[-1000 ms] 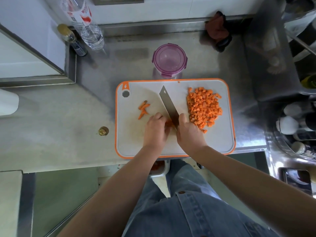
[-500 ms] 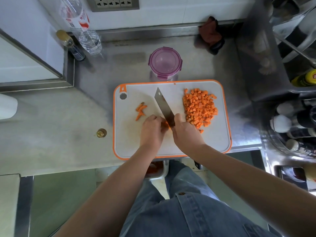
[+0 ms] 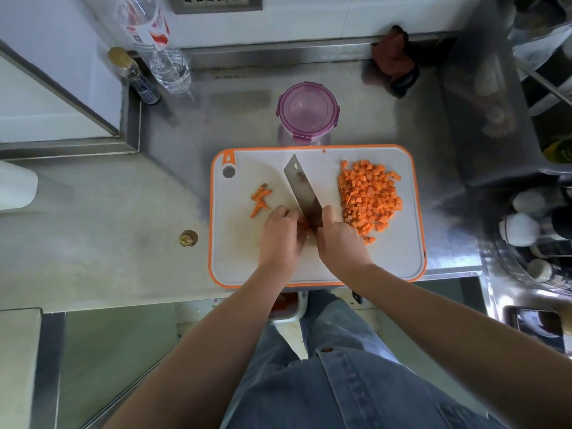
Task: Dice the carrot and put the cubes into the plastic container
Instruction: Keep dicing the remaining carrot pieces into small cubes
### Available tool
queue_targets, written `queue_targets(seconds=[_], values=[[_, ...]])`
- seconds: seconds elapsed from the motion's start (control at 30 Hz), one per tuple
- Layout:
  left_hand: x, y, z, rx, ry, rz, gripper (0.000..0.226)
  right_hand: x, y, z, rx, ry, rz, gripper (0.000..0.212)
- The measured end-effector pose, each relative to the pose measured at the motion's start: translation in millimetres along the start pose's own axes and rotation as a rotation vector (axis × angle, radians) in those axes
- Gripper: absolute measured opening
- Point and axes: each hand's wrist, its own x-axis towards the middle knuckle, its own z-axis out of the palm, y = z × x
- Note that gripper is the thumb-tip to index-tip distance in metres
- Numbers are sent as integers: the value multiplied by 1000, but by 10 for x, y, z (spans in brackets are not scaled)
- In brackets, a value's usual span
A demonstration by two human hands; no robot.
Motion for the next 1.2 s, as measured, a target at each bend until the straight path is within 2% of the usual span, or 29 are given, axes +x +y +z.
queue_targets(seconds=[0.17, 0.27, 0.47, 0.63, 0.9, 1.03, 1.2], values=[[-41, 21, -62, -11, 15, 20, 25, -46, 67, -117, 135, 122, -35, 13], [-52, 22, -96, 10, 24, 14, 29, -98, 52, -168, 97, 82, -79, 10], [-67, -18, -60, -16, 26, -16, 12, -176, -19, -116, -8, -7, -74, 17], [-32, -23, -20, -6, 27, -8, 8, -116, -27, -29, -38, -16, -51, 16], [-9, -61, 10, 32, 24, -2, 6, -42, -50, 98, -135, -20, -50, 27], [-2, -72, 6, 36, 17, 4, 6, -8, -4, 65, -38, -1, -50, 17], [-5, -63, -43, -47, -14, 4, 11, 68, 126, -83, 261, 113, 15, 12]])
